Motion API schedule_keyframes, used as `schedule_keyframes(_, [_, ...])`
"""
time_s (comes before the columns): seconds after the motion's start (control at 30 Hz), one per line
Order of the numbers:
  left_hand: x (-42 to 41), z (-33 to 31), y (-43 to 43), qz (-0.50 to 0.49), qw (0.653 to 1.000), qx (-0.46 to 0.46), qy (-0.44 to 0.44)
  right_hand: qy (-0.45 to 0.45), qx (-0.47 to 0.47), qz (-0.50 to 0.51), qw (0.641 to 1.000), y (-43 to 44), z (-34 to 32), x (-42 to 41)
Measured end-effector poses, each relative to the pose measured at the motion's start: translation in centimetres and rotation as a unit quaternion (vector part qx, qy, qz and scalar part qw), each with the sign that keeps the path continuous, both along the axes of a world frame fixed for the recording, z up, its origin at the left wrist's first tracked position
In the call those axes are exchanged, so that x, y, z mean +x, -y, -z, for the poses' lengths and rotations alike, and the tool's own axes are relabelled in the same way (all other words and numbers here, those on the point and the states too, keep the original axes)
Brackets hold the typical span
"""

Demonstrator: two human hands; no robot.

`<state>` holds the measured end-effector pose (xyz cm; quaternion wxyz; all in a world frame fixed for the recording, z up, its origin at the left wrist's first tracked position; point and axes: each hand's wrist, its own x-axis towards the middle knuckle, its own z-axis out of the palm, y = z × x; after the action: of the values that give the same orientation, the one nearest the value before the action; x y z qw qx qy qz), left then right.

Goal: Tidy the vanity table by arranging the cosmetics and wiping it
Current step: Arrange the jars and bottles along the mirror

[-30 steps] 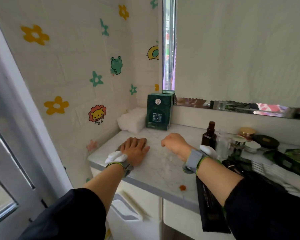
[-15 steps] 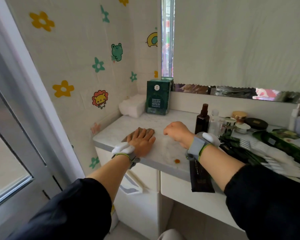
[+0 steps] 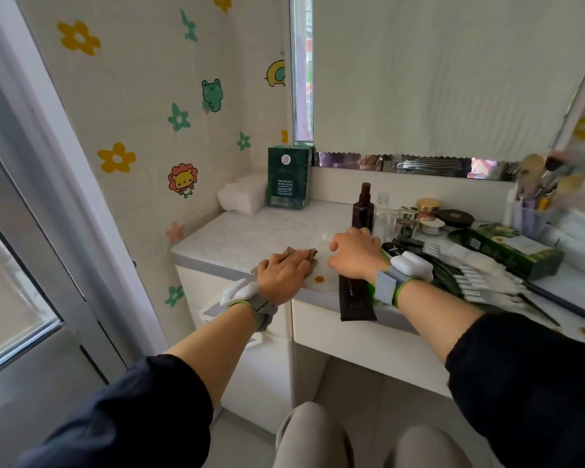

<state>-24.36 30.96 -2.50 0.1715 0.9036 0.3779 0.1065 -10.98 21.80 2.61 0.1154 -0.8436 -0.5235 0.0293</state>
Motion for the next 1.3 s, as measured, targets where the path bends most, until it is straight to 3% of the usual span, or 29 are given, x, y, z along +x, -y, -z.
schedule_keyframes(0.23, [1.6,0.0,0.7,-0.058,0.968,-0.186,0.157,0.019,-0.012,-0.024,0.999,1.7,1.0,0.4])
schedule_keyframes(0.33, [2.3,0.6,1.9,-0.016,0.987,-0.101,0.126,0.015,-0.008,-0.022,1.0,1.7,1.0,0.5])
schedule_keyframes(0.43, [2.2,1.3,3.7,0.036,0.992,0.124,0.014,0.024,-0.007,-0.016,1.0,1.5,1.1,0.5])
schedule_keyframes(0.47, [2.1,1.5,3.7,0.046,0.987,0.156,-0.015,0.026,-0.007,-0.015,1.0,1.4,1.1,0.5])
schedule_keyframes(0.6, [2.7,2.2,0.7,0.044,0.984,0.138,-0.107,0.033,-0.01,-0.019,0.999,1.2,1.5,0.6])
schedule_keyframes(0.83, [3.6,2.8,-4.3,-0.025,0.984,0.119,-0.133,0.021,-0.021,-0.024,0.999,0.9,1.7,1.3])
schedule_keyframes(1.13, [3.4,3.2,-0.8,0.115,0.969,0.165,-0.145,0.015,0.007,0.03,0.999,0.2,2.6,1.2])
schedule_keyframes(1.3, [3.7,3.4,-2.2,0.11,0.964,0.18,-0.159,0.017,0.017,0.057,0.998,0.3,2.9,1.3])
